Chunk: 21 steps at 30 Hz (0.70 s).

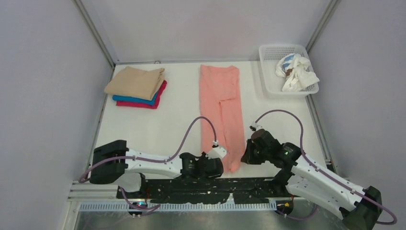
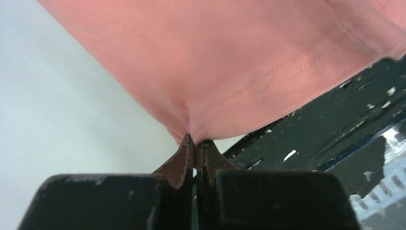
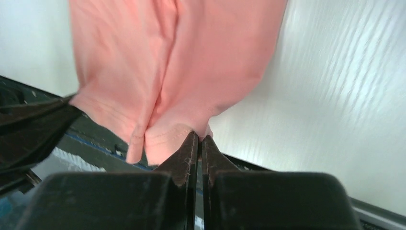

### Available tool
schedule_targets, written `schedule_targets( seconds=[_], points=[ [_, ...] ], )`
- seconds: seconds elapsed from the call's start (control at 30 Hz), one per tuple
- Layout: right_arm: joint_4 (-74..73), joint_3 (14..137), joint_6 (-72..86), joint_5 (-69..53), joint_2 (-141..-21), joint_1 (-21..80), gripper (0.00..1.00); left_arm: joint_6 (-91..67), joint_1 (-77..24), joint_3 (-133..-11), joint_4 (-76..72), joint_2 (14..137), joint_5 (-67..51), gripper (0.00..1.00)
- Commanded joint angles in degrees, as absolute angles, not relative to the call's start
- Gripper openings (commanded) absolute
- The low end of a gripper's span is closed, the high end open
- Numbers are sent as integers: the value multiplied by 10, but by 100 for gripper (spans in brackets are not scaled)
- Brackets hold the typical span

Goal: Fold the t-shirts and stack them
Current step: Fold the folded rectangular tshirt in 1/3 of the way

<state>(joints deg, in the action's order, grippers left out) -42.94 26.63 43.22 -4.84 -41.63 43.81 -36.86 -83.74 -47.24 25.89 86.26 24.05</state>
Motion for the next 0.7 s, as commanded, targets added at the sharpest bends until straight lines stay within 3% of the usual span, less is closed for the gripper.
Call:
schedule_targets(
  seconds=[0.0, 0.27, 0.4, 0.67],
  points=[
    [-424, 348, 393, 92, -413, 440, 6, -358, -802, -513, 286, 823, 262, 0],
    [-271, 396, 367, 202, -477, 414, 6, -293, -664, -575, 258, 817, 271, 0],
    [-195, 425, 346, 143, -543, 331, 6, -237, -612, -618, 250, 848, 261, 0],
    [-101, 485, 321, 86, -680, 264, 6, -178, -526, -709, 243, 928, 226, 0]
  ],
)
